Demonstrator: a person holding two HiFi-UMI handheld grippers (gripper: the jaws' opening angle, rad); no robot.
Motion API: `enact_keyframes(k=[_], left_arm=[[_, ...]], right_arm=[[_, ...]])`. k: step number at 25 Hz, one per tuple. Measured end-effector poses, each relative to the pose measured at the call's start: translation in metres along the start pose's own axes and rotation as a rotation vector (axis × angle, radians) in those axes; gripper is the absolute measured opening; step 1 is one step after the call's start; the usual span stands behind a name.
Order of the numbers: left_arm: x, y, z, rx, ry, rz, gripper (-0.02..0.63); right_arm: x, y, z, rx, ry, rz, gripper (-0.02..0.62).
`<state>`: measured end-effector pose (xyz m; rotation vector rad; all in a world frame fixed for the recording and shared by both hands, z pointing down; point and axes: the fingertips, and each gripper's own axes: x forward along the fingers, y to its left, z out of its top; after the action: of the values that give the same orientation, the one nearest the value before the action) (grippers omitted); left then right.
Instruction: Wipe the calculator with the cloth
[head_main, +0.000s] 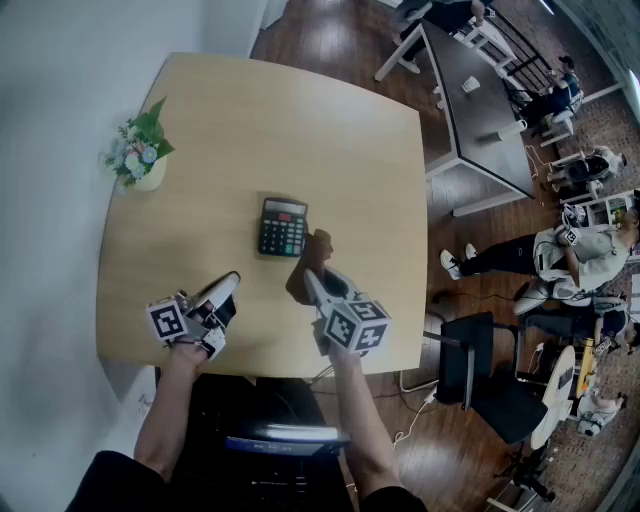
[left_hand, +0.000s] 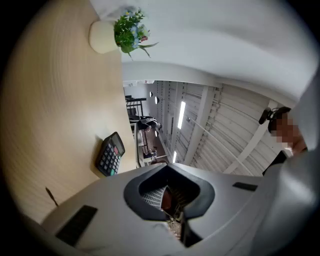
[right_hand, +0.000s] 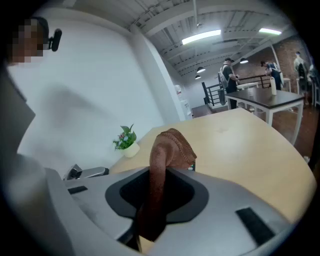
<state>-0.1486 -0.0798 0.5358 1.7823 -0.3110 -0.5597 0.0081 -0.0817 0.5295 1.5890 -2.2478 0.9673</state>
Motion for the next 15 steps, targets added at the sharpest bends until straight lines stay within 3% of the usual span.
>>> enact_keyframes(k=[10,15], left_arm=[[0.032,0.065,-0.017,-0.029,-0.024,0.104,-0.003],[0.038,0.086,-0.028,-0.040,-0.026,0.160,-0.003]], right_arm=[[0.195,-0.017,0.014,-0.256,0.143,0.100,0.086],[0.201,-0.042,-0.006,-0.336,0.221,0.069,0.086]])
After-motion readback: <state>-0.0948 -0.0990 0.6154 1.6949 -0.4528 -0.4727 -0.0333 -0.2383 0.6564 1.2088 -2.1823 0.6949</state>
